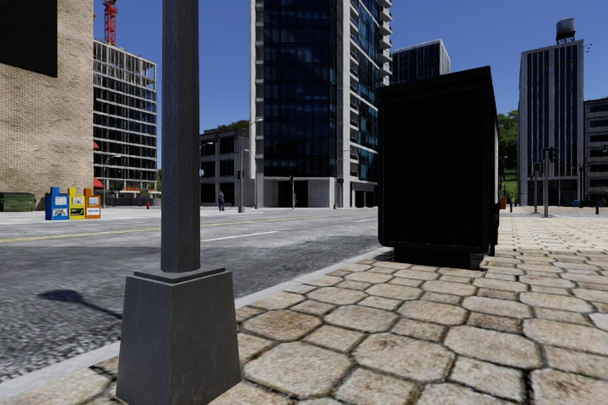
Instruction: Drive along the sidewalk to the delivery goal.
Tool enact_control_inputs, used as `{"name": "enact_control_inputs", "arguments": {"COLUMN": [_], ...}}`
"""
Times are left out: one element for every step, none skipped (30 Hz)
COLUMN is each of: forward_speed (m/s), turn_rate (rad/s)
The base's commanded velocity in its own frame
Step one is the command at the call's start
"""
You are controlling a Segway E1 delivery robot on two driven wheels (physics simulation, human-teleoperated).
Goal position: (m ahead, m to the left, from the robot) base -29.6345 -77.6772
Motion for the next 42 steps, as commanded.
{"name": "enact_control_inputs", "arguments": {"forward_speed": [0.00, 0.00, 0.00, 0.00, 0.00, 0.00, 0.00, 0.00, 0.00, 0.00, 0.00, 0.00, 0.00, 0.00, 0.00, 0.00, 0.00, 0.00, 0.00, 0.00, 0.00, 0.00, 0.00, 0.00, 0.00, 0.00, 0.00, 0.00, 0.00, 0.00, 0.00, 0.00, 0.10, 0.10, 0.29, 0.45, 0.57, 0.63, 0.63, 0.68, 0.71, 0.74], "turn_rate": [0.00, 0.00, 0.00, 0.00, 0.00, 0.00, 0.00, 0.00, 0.00, 0.00, 0.00, 0.00, 0.00, 0.00, 0.00, 0.00, 0.00, 0.00, 0.00, 0.00, 0.00, 0.00, 0.00, 0.00, 0.00, 0.00, 0.00, 0.00, 0.00, 0.00, -0.06, -0.10, -0.11, -0.11, -0.17, -0.24, -0.37, -0.43, -0.43, -0.49, -0.54, -0.55]}}
